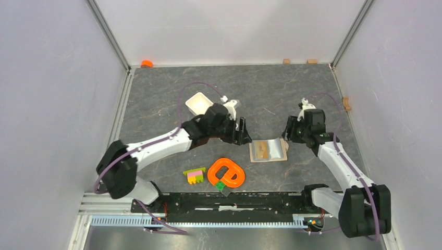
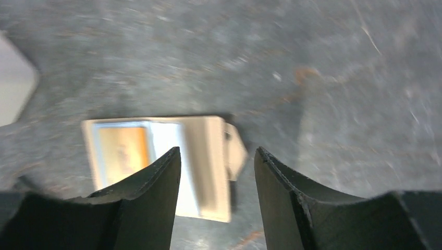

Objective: Put the credit cards into the card holder
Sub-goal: Insert the credit card into the card holder, then close the card holder at the center of the board.

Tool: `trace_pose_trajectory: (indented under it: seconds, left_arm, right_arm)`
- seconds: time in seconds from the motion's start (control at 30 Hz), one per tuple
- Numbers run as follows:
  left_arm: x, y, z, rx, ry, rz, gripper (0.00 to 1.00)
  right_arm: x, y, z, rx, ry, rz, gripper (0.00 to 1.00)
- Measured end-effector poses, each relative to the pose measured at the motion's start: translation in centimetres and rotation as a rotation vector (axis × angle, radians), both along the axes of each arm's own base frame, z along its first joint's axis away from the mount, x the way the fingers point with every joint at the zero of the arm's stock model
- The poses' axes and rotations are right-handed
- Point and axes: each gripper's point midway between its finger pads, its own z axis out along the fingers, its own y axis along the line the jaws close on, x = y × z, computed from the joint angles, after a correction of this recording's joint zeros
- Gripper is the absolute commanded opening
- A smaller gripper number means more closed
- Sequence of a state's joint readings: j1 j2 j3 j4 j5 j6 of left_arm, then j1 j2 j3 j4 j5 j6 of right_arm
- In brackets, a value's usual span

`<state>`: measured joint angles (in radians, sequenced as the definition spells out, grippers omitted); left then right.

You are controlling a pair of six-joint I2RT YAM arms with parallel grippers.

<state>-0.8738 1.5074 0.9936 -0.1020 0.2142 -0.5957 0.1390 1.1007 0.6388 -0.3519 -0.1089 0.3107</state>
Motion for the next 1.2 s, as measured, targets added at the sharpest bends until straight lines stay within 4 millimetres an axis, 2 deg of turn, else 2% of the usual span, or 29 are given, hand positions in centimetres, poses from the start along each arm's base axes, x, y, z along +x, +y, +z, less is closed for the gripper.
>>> trace_pose_trajectory:
  seconds: [0.13,0.23,0.33,0.47,0.63,1.03,1.2]
  left_arm:
    - [0.8,2.8,4.2,0.004,-0.037,0.006,0.8]
    - [2.0,5.5,6.5,0.014,-0.061,0.031,0.81]
    - [3.3,8.0,7.5,0.045,-0.089,0.064,0.82]
    - [4.1,10.2,7.0,0.098,-0.095,0.087,0.82]
    - [4.6,11.4,6.5,0.13,-0.1,0.092,0.82]
    - [5.0,12.9,4.4,0.181,-0.096,0.106,0.82]
    - [5.1,13.3,4.1,0.198,-0.106,0.115,0.82]
  right_arm:
    - [-2.4,-3.0,-3.7,-0.012,0.093,-0.108,0.55]
    - [-3.9,-3.3,-5.7,-0.012,0.154,-0.117,0.52]
    - [-4.3,-3.1,-6.4,-0.004,0.175,-0.109,0.5]
    - [-3.7,-2.8,-6.7,0.01,0.167,-0.1,0.47]
    - [-3.3,-2.6,-7.0,0.02,0.153,-0.092,0.39]
    - [-2.5,-1.6,-7.3,0.075,0.136,-0.066,0.0]
    - [-2.6,-1.2,-6.8,0.095,0.128,-0.061,0.0]
